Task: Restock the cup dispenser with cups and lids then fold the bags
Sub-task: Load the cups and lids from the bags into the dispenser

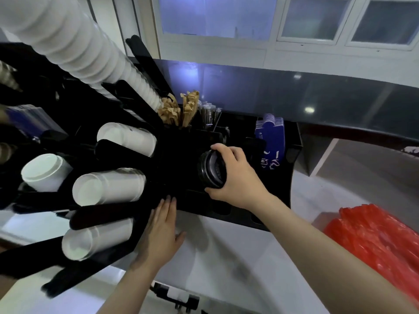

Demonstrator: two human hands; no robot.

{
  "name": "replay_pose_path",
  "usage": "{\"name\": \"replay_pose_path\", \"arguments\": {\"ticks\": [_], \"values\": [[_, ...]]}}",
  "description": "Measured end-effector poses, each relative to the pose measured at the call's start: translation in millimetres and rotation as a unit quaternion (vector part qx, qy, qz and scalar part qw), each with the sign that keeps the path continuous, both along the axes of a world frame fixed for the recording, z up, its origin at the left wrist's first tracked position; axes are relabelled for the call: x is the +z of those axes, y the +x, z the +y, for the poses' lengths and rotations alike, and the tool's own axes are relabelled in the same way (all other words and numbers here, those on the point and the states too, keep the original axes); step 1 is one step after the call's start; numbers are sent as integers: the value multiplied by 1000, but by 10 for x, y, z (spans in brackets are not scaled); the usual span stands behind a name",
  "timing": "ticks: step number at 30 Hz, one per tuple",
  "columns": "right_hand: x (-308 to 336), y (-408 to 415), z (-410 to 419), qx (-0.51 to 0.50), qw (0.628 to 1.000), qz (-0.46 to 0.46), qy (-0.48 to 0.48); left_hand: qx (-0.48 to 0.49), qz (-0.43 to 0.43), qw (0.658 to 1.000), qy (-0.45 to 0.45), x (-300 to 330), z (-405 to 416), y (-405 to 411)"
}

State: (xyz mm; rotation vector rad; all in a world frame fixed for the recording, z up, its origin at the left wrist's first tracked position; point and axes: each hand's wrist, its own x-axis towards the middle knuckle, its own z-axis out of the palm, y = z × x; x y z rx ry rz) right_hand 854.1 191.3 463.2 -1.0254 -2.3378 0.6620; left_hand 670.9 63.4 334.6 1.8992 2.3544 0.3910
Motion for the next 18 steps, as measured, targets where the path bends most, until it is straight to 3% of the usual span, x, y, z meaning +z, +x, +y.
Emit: {"name": "replay_pose_path", "arguments": {"ticks": [3, 7, 13, 18], "values": [[-13, -351, 25, 16, 1000, -19, 14, 28, -21, 997, -72, -191, -101, -66], [-80, -766, 85, 45, 993, -100, 35, 31, 12, 991, -130, -343, -155, -97], [-301, -1149, 189, 28, 960, -270, 68, 26, 24, 989, -142, -340, -170, -104], [-503, -1274, 196, 16, 931, -350, 106, 29, 42, 991, -126, -338, -183, -70]]}}
